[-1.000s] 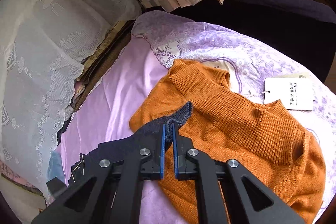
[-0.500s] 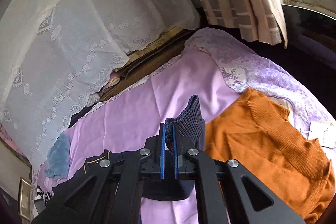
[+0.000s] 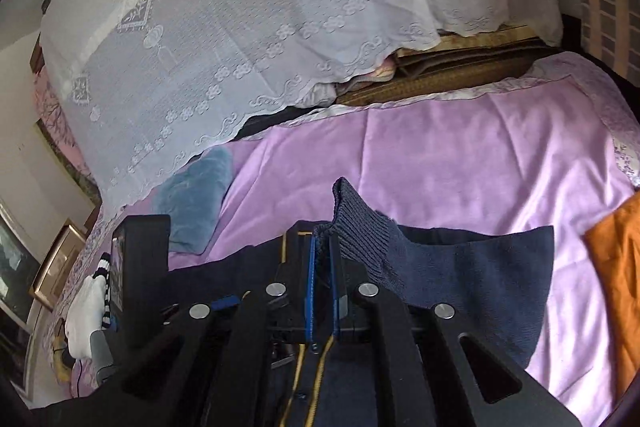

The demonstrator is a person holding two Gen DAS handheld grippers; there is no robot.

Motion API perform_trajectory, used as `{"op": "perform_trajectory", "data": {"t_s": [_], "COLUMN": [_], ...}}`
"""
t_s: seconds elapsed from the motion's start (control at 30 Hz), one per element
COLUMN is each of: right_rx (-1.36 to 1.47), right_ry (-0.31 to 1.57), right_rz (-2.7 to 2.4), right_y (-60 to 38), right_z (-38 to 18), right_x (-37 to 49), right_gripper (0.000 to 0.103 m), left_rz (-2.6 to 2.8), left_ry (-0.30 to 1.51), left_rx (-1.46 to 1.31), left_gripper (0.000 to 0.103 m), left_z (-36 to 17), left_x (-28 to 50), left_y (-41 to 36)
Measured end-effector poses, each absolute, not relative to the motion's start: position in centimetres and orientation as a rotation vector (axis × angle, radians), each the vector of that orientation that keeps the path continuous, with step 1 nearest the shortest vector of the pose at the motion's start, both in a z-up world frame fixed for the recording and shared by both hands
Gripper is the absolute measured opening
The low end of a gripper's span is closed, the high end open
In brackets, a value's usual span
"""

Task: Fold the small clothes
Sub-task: 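Carry the held sleeve across the cardigan front and open the right tool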

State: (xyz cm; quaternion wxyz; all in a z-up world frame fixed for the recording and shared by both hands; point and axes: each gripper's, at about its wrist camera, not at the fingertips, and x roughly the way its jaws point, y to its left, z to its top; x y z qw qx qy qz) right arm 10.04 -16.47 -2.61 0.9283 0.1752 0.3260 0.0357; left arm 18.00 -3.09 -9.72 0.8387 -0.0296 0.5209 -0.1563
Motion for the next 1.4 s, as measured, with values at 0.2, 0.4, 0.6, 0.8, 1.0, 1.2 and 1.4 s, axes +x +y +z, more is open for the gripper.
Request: {"op": "perform_trajectory", "data": {"t_s": [0.2, 0.4, 0.6, 0.8, 1.0, 1.2, 1.4], "right_rx": [0.314, 0.266, 0.257, 0.271, 0.336, 0.403, 0.331], "right_ry": [0.742, 0.81, 0.916, 0.869, 0.834, 0.844, 0.843], "right_rz": [0.181, 0.232, 0.256, 0.238, 0.184, 0.359, 0.212], "right_y": [-9.4, -4.2, -2.6, -5.1, -12.2, -8.9, -11.6], "right_z": [-4.6, -7.3, -11.1, -10.8, -10.0, -9.3, -9.7], "right_x": [13.3, 16.1, 18.2, 16.8, 15.4, 15.2, 14.5], "right_gripper": [0.007, 0.007, 0.013, 0.035, 0.026, 0.027, 0.024], "left_rz": [-0.252, -0.156, -0.075, -0.042, -0.082, -0.055, -0.018], "left_ry": [1.094, 1.033, 1.079, 1.093, 0.991, 1.02, 0.967], "left_rx": [-0.073, 0.023, 0.025, -0.033, -0.088, -0.029, -0.047], "left_gripper": [0.089, 0.089, 0.089, 0.089, 0.089, 0.089, 0.089], "left_z": [-10.8, -11.4, -14.1, -14.9, -12.0, -12.7, -10.9], "left_x": [19.4, 20.0, 20.5, 19.9, 18.8, 18.9, 17.2], "left_y": [2.4, 6.0, 9.5, 11.1, 10.7, 8.5, 10.2]}}
